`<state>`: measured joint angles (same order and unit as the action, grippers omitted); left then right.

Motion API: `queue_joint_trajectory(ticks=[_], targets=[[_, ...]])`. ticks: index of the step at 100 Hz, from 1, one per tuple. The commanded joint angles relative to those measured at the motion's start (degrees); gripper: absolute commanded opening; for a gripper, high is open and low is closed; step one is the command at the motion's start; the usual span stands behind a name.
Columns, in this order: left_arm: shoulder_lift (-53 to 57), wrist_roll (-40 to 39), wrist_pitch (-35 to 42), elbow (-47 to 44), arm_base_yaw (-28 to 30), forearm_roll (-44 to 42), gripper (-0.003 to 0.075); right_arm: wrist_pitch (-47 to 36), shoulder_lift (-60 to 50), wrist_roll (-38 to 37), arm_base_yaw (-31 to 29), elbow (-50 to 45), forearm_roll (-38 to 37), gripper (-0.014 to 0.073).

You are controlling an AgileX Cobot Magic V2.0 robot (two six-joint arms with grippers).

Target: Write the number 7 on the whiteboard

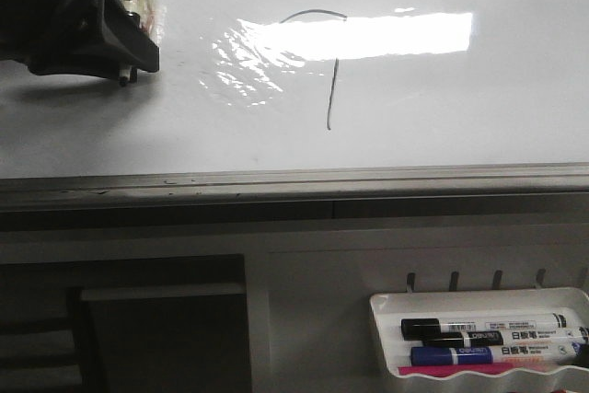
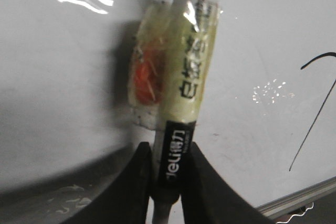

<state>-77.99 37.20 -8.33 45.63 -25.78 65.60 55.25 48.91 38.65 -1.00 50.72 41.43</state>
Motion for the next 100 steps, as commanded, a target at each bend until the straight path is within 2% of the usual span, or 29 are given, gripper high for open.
queue_joint_trajectory(ticks=[1, 11, 20, 35, 62, 79, 91, 100], targets=[[1.3, 0.2, 0.4, 2.0, 0.8, 0.7, 0.0147, -1.9, -0.6, 0.2, -0.3, 1.5, 2.9, 0.0489], [1.3, 0.2, 0.2, 2.0, 0.8, 0.8, 0.0306, -1.9, -0.6, 0.2, -0.3, 1.5, 2.9, 0.0489], [1.4, 0.2, 0.0, 2.0, 0.8, 0.8, 0.0413, -1.9, -0.6, 0.2, -0.3, 1.5, 2.9, 0.0489], [2.3, 0.4, 0.1, 2.0, 0.8, -0.5, 0.0515, -1.9, -0.6, 0.2, -0.3, 1.5, 2.9, 0.0489], [9.4, 0.4, -1.4, 2.0, 0.8, -12.6, 0.0515, -1.7, -0.6, 0.2, -0.3, 1.5, 3.5, 0.0489], [16.8, 0.4, -1.4, 2.0, 0.8, -19.6, 0.0515, -5.2, -0.6, 0.3, -0.3, 1.5, 10.1, 0.0465], [22.2, 0.4, -1.4, 2.0, 0.8, -20.4, 0.0503, -10.6, -0.6, 1.8, -0.3, 1.5, 18.0, 0.0335], [25.6, 0.4, -1.7, 2.0, 0.8, -22.2, 0.0424, -14.0, -0.6, 6.2, -0.3, 1.5, 22.8, 0.0144]])
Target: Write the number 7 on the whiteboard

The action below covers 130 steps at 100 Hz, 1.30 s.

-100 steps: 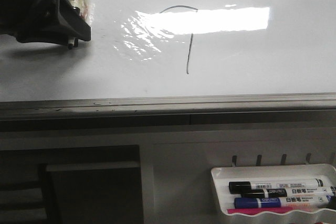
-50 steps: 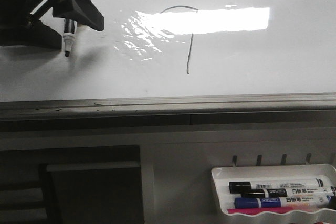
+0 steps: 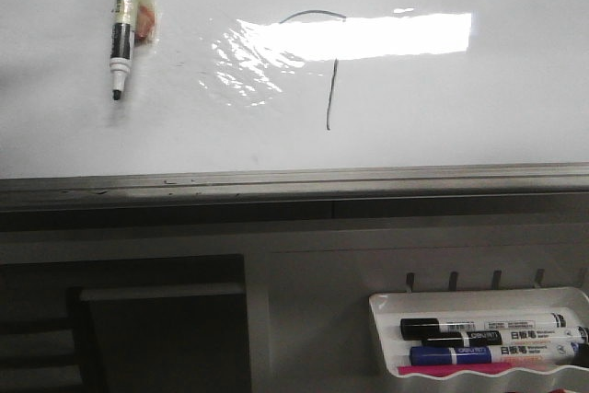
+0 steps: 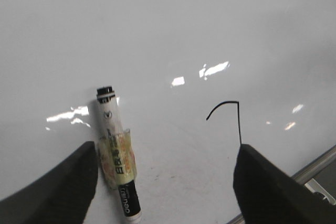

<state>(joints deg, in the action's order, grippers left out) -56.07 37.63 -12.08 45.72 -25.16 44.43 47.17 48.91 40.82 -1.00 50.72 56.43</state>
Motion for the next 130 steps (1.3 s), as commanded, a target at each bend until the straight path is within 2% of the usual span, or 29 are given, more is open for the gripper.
queue_joint_trajectory(ticks=[1, 9, 13, 18, 21, 34, 44, 58, 73, 90, 130], targets=[[4.2, -0.1, 2.1, 1.9, 0.2, -1.4, 0.0414, -6.3, -0.6, 4.5, -0.3, 1.5, 8.4, 0.0111], [7.1, -0.1, 1.4, 1.7, 0.2, -3.2, 0.0256, -7.8, -1.0, 9.0, -0.3, 1.5, 10.0, -0.0067], [8.9, -0.1, 1.0, 1.5, 0.2, -3.6, 0.0173, -8.3, -1.7, 11.2, -0.3, 1.0, 11.6, -0.0063], [10.9, -0.1, 0.8, 0.4, 0.2, -3.7, 0.0028, -9.0, -3.1, 16.6, -0.3, -0.2, 14.6, -0.0059], [12.1, 0.0, 0.8, -0.4, 0.2, -3.8, -0.0019, -9.3, -4.4, 20.0, -0.3, -1.3, 16.5, -0.0059], [18.7, 0.0, 2.3, -6.1, 0.2, -3.4, -0.002, -13.3, -11.0, 30.4, -0.3, -9.6, 22.7, -0.0059], [25.1, 0.0, 8.7, -13.3, 0.2, -1.9, -0.002, -17.6, -17.8, 34.7, -0.3, -17.4, 26.0, -0.0059], [36.1, 0.0, 16.9, -23.2, 0.2, 0.0, -0.002, -23.5, -29.0, 34.9, -0.3, -27.5, 26.5, -0.0064], [45.0, -0.1, 17.5, -29.0, 0.2, 2.0, -0.002, -26.6, -38.9, 34.8, -0.3, -34.8, 26.5, -0.0064], [49.9, -0.1, 17.4, -31.0, 0.2, 3.8, -0.002, -27.0, -43.2, 34.8, -0.3, -38.2, 26.5, -0.0064], [50.0, -0.1, 17.0, -31.0, 0.2, 4.1, -0.002, -28.5, -43.5, 34.8, -0.3, -38.7, 26.5, -0.0064]])
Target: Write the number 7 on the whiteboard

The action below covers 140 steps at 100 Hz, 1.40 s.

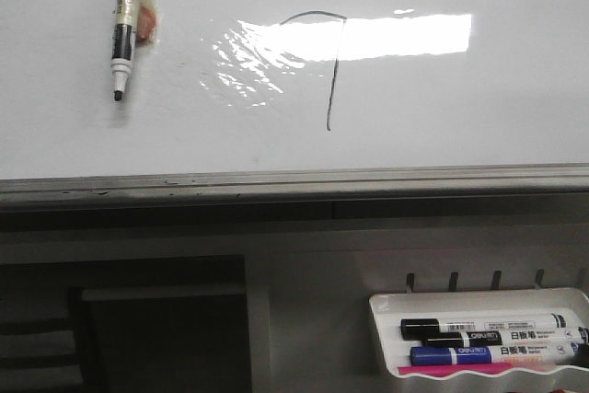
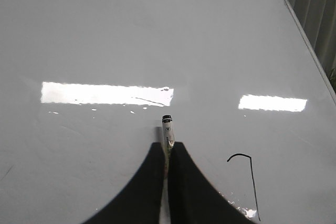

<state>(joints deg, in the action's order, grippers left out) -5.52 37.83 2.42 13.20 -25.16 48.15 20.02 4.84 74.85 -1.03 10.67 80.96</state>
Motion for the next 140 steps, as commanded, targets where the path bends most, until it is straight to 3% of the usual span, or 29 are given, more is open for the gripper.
queue_joint_trajectory(ticks=[1, 70, 78, 84, 98, 109, 140], targets=[[-0.6, -0.3, 2.5, 1.5, 0.2, 0.4, -0.002, -1.4, 0.6, 0.8, -0.3, 1.4, 2.0, -0.0064], [-0.6, -0.3, 2.7, 1.4, 0.2, 0.0, -0.002, -1.5, 0.6, 0.8, -0.3, 1.4, 2.0, -0.0064], [-0.6, -0.4, 2.7, 0.8, 0.2, -6.7, -0.002, -1.5, 0.6, 0.8, -0.3, 1.4, 2.0, -0.0064], [-0.8, -4.8, 2.5, -0.1, 0.3, -15.3, -0.002, -1.5, 0.6, 0.8, -0.3, 1.4, 2.0, -0.0064], [-1.6, -24.2, 2.9, -3.1, 7.1, -32.9, -0.002, -1.5, 0.6, 0.8, -0.3, 1.4, 2.0, -0.0064], [-1.2, -33.1, 3.3, -5.6, 13.8, -40.7, -0.002, -1.5, 0.6, 0.8, -0.3, 1.4, 2.0, -0.0064], [7.4, -35.6, 3.3, -14.4, 25.4, -43.3, -0.002, -1.5, 0.6, 0.8, -0.3, 1.4, 2.0, -0.0064]])
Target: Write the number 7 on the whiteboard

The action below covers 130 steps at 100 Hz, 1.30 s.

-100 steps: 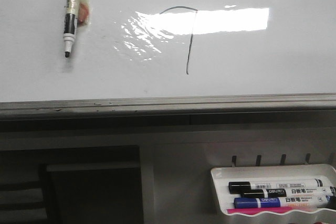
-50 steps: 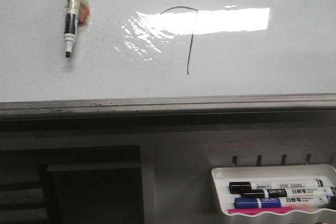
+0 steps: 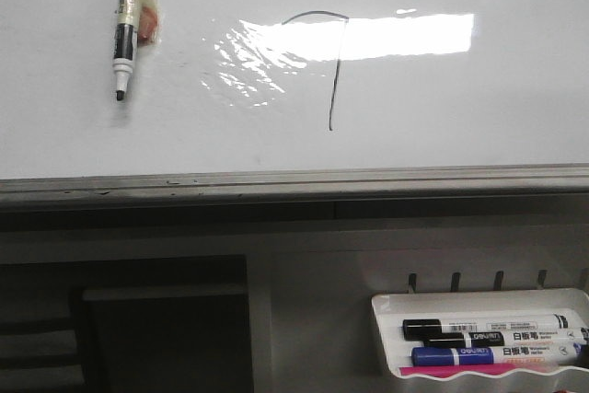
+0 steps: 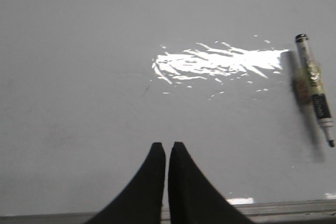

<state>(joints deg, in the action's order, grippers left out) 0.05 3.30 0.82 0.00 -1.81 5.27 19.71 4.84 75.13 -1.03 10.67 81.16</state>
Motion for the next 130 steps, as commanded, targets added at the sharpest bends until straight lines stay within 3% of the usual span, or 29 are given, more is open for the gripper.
queue_joint_trajectory(ticks=[1, 41, 130], targets=[[2.0, -1.1, 4.9, -1.5, 2.2, -0.4, -0.002, -1.2, 0.6, 0.5, -0.3, 1.4, 1.7, -0.0064], [2.0, -1.2, -0.8, -2.1, 2.8, -0.2, -0.002, -1.3, 0.6, 0.5, -0.3, 1.4, 1.7, -0.0064], [2.0, -1.2, 0.1, -2.0, 2.8, -0.2, -0.002, -3.7, 0.6, 0.5, -0.3, 1.4, 1.7, -0.0064]])
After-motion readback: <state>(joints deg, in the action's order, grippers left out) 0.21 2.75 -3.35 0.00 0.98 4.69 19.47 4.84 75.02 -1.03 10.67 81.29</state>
